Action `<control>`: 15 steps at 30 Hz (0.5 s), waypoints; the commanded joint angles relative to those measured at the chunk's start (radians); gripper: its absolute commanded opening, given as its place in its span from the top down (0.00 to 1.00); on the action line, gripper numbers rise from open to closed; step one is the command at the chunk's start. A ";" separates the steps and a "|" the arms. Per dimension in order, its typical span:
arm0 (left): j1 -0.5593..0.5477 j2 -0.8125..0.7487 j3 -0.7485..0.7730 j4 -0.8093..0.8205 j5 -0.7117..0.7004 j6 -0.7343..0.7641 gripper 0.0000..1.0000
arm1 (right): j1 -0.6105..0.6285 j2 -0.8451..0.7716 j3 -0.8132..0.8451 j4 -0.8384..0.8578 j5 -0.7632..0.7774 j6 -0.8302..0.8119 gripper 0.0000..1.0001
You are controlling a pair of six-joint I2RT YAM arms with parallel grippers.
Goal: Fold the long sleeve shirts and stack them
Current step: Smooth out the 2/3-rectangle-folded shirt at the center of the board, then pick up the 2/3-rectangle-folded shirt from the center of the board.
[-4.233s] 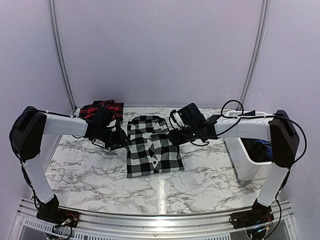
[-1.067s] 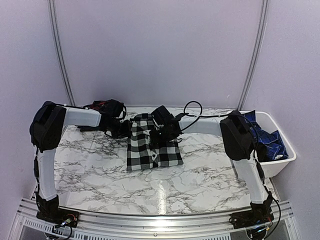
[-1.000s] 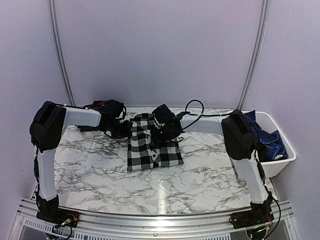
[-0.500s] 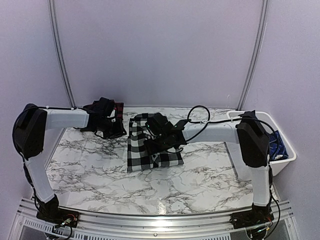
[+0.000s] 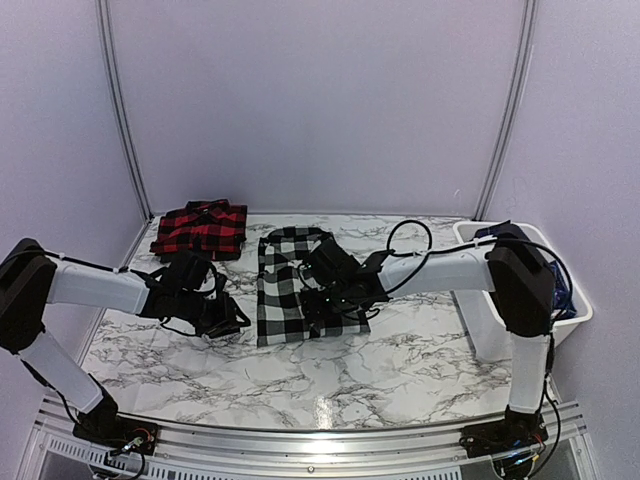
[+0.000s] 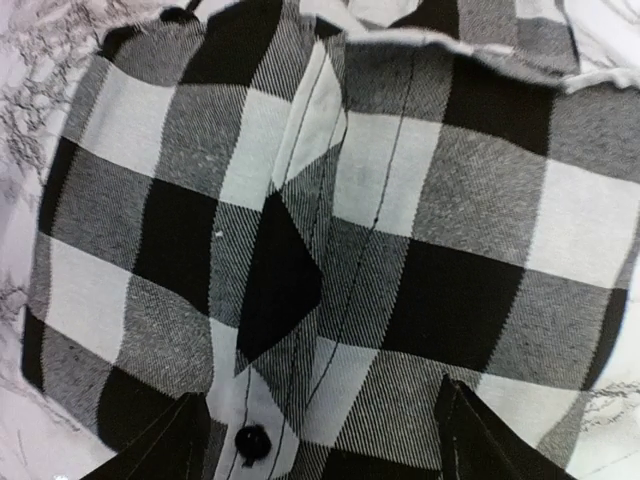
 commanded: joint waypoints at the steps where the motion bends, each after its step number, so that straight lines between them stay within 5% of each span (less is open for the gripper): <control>1: -0.067 -0.047 -0.038 0.135 0.014 -0.069 0.64 | -0.028 -0.123 -0.028 0.058 0.011 0.013 0.26; 15: -0.158 -0.008 -0.073 0.077 -0.123 -0.107 0.69 | -0.263 0.111 0.210 0.077 -0.052 -0.151 0.59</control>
